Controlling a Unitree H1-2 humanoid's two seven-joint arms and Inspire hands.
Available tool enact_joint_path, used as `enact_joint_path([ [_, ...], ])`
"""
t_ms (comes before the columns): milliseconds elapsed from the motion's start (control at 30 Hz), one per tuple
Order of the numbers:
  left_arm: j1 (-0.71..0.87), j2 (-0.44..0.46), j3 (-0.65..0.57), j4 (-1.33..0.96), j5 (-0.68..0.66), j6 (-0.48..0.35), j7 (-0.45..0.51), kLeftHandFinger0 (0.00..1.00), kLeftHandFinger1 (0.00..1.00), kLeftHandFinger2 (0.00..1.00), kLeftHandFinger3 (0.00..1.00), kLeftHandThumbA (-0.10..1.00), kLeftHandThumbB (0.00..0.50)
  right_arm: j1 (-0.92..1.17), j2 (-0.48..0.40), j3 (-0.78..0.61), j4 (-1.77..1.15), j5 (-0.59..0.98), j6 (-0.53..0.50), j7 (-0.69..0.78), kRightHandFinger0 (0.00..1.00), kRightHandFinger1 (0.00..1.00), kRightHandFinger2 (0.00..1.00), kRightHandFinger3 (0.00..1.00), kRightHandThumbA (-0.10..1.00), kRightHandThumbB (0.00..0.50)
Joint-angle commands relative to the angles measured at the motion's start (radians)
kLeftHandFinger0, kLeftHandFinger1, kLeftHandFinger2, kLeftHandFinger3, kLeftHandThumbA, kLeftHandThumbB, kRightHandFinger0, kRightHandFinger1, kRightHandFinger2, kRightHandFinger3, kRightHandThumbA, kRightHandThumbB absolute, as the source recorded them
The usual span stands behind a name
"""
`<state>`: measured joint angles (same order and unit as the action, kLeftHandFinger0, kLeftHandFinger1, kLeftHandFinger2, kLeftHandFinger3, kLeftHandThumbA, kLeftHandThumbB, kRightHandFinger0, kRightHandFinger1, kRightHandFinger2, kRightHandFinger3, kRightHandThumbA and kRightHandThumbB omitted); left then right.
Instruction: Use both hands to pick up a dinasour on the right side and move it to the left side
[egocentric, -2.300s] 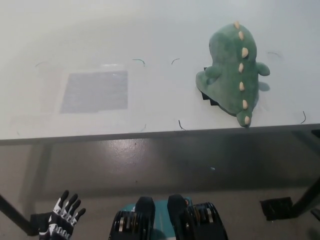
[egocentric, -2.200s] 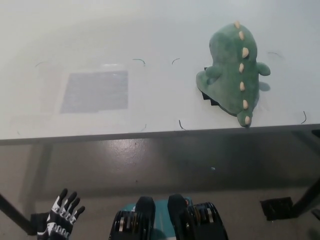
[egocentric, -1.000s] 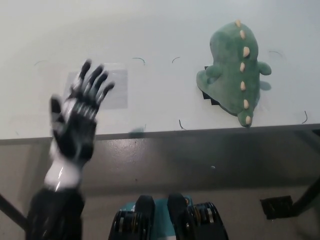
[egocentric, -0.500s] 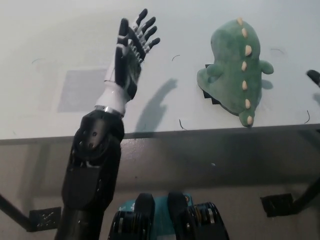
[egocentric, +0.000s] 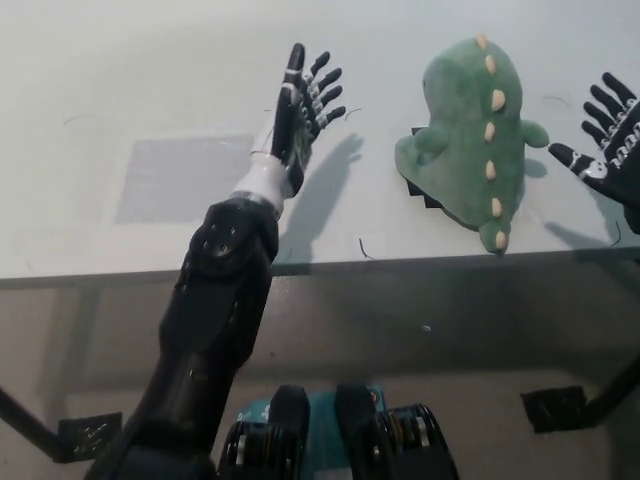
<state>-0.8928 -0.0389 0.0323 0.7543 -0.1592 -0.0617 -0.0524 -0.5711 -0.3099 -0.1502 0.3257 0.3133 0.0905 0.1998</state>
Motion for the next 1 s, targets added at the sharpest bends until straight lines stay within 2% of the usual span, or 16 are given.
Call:
enact_joint_path([
  [0, -0.096, -0.010, 0.004, 0.066, 0.008, -0.090, -0.008, 0.98, 1.00, 1.00, 1.00, 1.00, 0.451, -0.088, -0.006, -0.008, 0.054, 0.004, -0.074, 0.034, 1.00, 1.00, 1.00, 1.00, 1.00, 0.152],
  [100, -0.111, -0.021, 0.005, 0.096, 0.007, -0.084, -0.005, 0.98, 1.00, 1.00, 1.00, 1.00, 0.419, -0.108, -0.009, -0.007, 0.093, 0.004, -0.060, 0.039, 1.00, 1.00, 1.00, 1.00, 1.00, 0.143],
  [167, -0.122, -0.024, 0.001, 0.114, 0.012, -0.083, -0.007, 0.97, 1.00, 1.00, 1.00, 1.00, 0.421, -0.119, -0.012, -0.006, 0.105, 0.006, -0.051, 0.047, 1.00, 1.00, 1.00, 1.00, 1.00, 0.147],
  [233, -0.145, -0.030, 0.007, 0.131, 0.006, -0.062, -0.006, 0.99, 1.00, 1.00, 1.00, 1.00, 0.397, -0.144, -0.018, -0.003, 0.145, 0.009, -0.056, 0.067, 1.00, 1.00, 1.00, 1.00, 1.00, 0.121],
  [333, -0.175, -0.039, 0.017, 0.174, -0.001, -0.063, -0.003, 0.99, 1.00, 1.00, 1.00, 1.00, 0.378, -0.173, -0.023, -0.002, 0.192, 0.006, -0.059, 0.079, 1.00, 1.00, 1.00, 1.00, 1.00, 0.144],
  [400, -0.200, -0.040, 0.021, 0.218, 0.002, -0.077, -0.006, 0.99, 1.00, 1.00, 1.00, 1.00, 0.383, -0.193, -0.025, -0.004, 0.229, 0.005, -0.069, 0.087, 1.00, 1.00, 1.00, 1.00, 1.00, 0.134],
  [467, -0.235, -0.048, 0.024, 0.277, -0.004, -0.057, -0.017, 1.00, 1.00, 1.00, 1.00, 1.00, 0.394, -0.211, -0.031, 0.003, 0.256, -0.016, -0.067, 0.077, 1.00, 1.00, 1.00, 1.00, 1.00, 0.165],
  [567, -0.288, -0.052, 0.036, 0.342, -0.009, -0.060, -0.019, 1.00, 1.00, 1.00, 1.00, 1.00, 0.396, -0.261, -0.034, 0.009, 0.335, -0.031, -0.095, 0.078, 1.00, 1.00, 1.00, 1.00, 1.00, 0.185],
  [667, -0.342, -0.054, 0.050, 0.410, -0.015, -0.074, -0.019, 1.00, 1.00, 1.00, 1.00, 1.00, 0.398, -0.301, -0.031, 0.011, 0.394, -0.043, -0.119, 0.072, 1.00, 1.00, 1.00, 1.00, 1.00, 0.171],
  [733, -0.372, -0.064, 0.076, 0.432, -0.042, -0.057, -0.027, 1.00, 1.00, 1.00, 1.00, 1.00, 0.426, -0.319, -0.027, 0.009, 0.422, -0.041, -0.120, 0.073, 1.00, 1.00, 1.00, 1.00, 1.00, 0.190],
  [767, -0.391, -0.064, 0.088, 0.448, -0.049, -0.052, -0.028, 1.00, 1.00, 1.00, 1.00, 1.00, 0.428, -0.334, -0.023, 0.004, 0.437, -0.037, -0.121, 0.069, 1.00, 1.00, 1.00, 1.00, 1.00, 0.216],
  [900, -0.427, -0.065, 0.122, 0.487, -0.058, -0.038, -0.018, 1.00, 1.00, 1.00, 1.00, 1.00, 0.432, -0.367, -0.023, 0.005, 0.515, -0.041, -0.149, 0.078, 1.00, 1.00, 1.00, 1.00, 1.00, 0.255],
  [967, -0.438, -0.063, 0.132, 0.505, -0.061, -0.037, -0.015, 1.00, 1.00, 1.00, 1.00, 1.00, 0.452, -0.387, -0.027, 0.008, 0.557, -0.044, -0.160, 0.088, 1.00, 1.00, 1.00, 1.00, 1.00, 0.299],
])
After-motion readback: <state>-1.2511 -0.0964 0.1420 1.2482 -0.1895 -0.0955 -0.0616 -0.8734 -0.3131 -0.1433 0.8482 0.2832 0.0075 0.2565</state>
